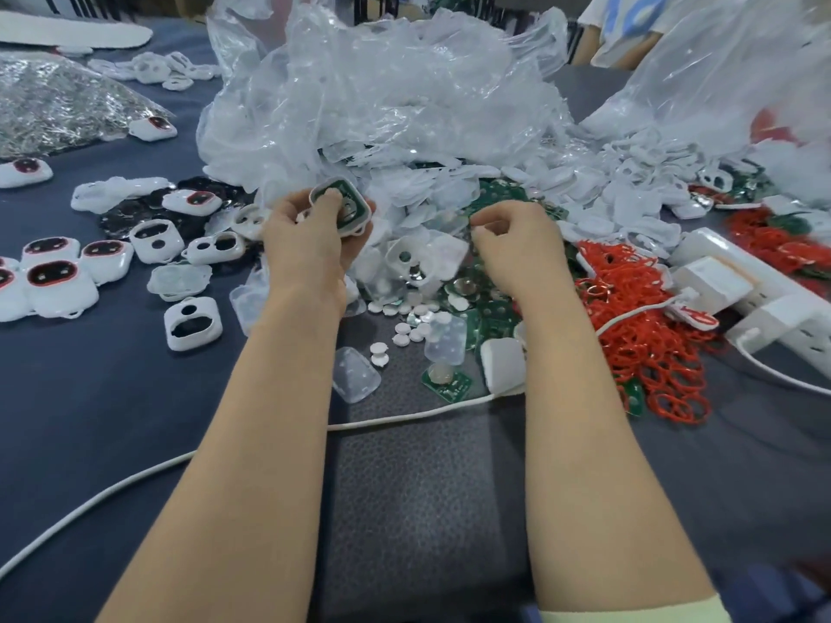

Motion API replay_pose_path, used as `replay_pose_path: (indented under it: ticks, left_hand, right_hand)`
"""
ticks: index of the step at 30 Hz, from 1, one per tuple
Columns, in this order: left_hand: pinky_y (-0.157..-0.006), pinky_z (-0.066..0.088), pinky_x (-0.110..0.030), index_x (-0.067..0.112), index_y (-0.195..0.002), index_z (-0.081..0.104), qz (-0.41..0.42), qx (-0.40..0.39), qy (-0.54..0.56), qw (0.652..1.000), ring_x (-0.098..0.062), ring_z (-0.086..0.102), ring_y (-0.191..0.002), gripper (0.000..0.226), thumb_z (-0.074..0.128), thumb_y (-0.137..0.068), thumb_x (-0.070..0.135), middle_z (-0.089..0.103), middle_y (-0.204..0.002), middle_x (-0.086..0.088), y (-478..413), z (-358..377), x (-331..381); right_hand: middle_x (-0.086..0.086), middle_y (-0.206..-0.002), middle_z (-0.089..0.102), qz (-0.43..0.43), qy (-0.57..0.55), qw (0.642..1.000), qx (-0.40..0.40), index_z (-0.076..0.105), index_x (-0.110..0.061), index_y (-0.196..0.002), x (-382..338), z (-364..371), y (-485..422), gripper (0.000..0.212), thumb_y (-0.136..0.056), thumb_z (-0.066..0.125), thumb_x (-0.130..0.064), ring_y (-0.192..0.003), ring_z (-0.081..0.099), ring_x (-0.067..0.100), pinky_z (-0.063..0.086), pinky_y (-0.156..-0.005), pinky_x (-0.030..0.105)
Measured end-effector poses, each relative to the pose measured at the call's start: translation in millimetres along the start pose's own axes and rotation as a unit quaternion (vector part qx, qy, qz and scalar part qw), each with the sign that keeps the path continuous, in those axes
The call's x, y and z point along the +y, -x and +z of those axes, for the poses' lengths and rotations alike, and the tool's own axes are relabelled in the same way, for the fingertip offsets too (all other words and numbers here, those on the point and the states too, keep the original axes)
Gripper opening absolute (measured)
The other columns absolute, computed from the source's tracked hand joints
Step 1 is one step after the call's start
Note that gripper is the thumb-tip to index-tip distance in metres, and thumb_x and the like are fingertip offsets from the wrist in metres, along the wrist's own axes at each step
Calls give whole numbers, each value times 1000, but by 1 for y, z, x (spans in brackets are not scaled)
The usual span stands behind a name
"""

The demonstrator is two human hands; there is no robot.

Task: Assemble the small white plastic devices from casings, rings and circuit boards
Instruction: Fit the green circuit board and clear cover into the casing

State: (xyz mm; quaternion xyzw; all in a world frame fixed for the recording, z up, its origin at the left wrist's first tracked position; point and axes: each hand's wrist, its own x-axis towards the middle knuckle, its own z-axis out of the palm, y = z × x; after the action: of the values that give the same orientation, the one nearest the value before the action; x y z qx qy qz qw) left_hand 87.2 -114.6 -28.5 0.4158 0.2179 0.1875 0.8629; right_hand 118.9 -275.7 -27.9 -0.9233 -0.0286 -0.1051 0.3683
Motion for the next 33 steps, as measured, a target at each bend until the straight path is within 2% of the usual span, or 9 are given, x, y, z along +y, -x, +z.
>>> replay_pose_path:
  ticks: [3, 7, 12, 14, 17, 20, 23, 27, 33]
  left_hand:
    - [-64, 59, -25, 13, -98, 48, 5, -24, -26, 999, -20, 72, -78, 9, 50, -97, 4, 65, -102, -14, 0, 15, 0]
    - [-62, 59, -27, 14, -92, 48, -19, -55, -18, 998, -25, 70, -87, 11, 51, -97, 4, 64, -110, -18, 3, 40, -5]
    - [-58, 58, -25, 10, -94, 49, -80, -111, -49, 989, -24, 70, -83, 6, 51, -97, 5, 62, -117, -21, 5, 53, -20]
    - [-58, 58, -25, 9, -93, 49, -86, -118, -66, 987, -25, 70, -82, 6, 51, -98, 6, 63, -115, -22, 3, 52, -23]
    - [-57, 58, -26, 6, -96, 51, -94, -126, -74, 985, -24, 71, -77, 6, 51, -99, 12, 63, -113, -22, 0, 48, -23]
    - [-58, 60, -29, 7, -97, 50, -110, -131, -63, 983, -22, 71, -66, 11, 45, -102, 16, 65, -100, -19, -2, 41, -19]
    - [-63, 59, -29, 8, -94, 52, -108, -121, -84, 983, -21, 70, -63, 17, 40, -102, 16, 67, -86, -16, -3, 30, -11]
    - [-64, 58, -27, 9, -88, 54, -84, -103, -95, 987, -21, 68, -63, 16, 42, -99, 11, 66, -78, -13, -6, 12, -6]
    - [-69, 59, -31, 12, -93, 54, -55, -113, -112, 986, -26, 69, -81, 10, 46, -98, 11, 66, -101, -18, -10, -2, -12]
  right_hand:
    - [10, -125, 61, 73, 71, 991, 84, 62, -10, -121, 22, -14, -16, 34, -90, 47, -7, -115, 55, 27, 43, -93, 32]
    - [16, -132, 51, 166, 178, 969, 51, 52, -4, -125, 42, -20, -34, 37, -89, 52, -8, -125, 42, 36, 40, -98, 39]
    - [7, -127, 57, 171, 153, 965, 130, 59, -13, -120, 48, -16, -40, 33, -88, 53, -5, -122, 48, 29, 39, -100, 41]
    - [3, -121, 61, 126, 104, 972, 166, 59, -15, -117, 43, -18, -36, 30, -91, 49, -5, -116, 52, 25, 40, -96, 36]
    - [-1, -108, 63, 21, -56, 979, 193, 60, -13, -115, 23, -22, -27, 25, -94, 47, -8, -102, 59, 16, 43, -83, 23]
    - [-4, -93, 63, -1, -246, 966, 81, 61, -12, -114, 4, -22, -23, 23, -93, 53, -5, -82, 64, 8, 54, -83, 26]
    - [1, -91, 64, 21, -411, 910, -46, 63, -10, -106, -9, -11, -15, 20, -93, 53, 2, -77, 65, 6, 55, -72, 19]
    - [1, -85, 65, 34, -474, 876, -79, 62, -16, -90, -17, 9, -6, 23, -92, 52, 4, -82, 66, 14, 58, -76, 25]
    - [7, -90, 64, 51, -506, 858, -74, 58, -11, -94, -21, 25, -3, 14, -92, 55, 3, -78, 69, 17, 56, -70, 21]
